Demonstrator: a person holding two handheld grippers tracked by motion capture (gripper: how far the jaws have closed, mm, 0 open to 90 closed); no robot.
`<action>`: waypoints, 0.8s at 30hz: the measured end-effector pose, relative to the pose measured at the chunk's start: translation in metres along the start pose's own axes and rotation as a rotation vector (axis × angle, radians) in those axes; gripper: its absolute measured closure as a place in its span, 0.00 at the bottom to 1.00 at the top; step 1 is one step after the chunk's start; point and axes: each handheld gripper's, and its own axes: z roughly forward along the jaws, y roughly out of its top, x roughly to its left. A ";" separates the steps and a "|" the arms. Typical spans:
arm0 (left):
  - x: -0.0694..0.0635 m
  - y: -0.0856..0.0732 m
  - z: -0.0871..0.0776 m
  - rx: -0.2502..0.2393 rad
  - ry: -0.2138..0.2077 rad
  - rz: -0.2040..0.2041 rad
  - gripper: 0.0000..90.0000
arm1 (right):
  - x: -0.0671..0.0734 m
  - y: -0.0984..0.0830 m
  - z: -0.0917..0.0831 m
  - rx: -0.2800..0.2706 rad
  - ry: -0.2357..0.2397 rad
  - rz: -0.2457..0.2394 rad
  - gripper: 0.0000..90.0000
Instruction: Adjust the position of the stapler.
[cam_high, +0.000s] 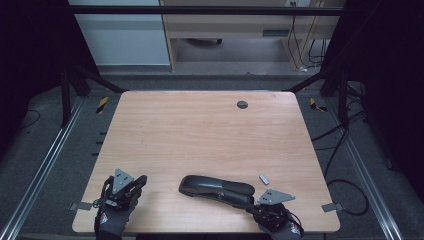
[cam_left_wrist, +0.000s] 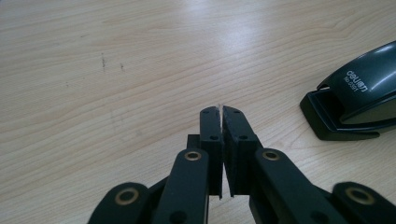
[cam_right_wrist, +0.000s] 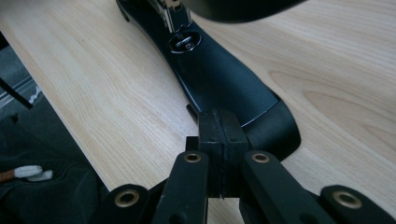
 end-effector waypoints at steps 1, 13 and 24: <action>0.000 0.000 0.000 0.000 0.000 -0.001 0.96 | 0.000 0.000 0.001 -0.001 0.000 -0.004 1.00; 0.000 0.000 0.001 0.004 -0.002 -0.003 0.96 | 0.001 -0.001 0.005 0.033 -0.004 -0.022 1.00; 0.000 0.000 0.001 0.005 -0.004 -0.004 0.96 | 0.001 -0.002 0.006 0.052 -0.015 -0.028 1.00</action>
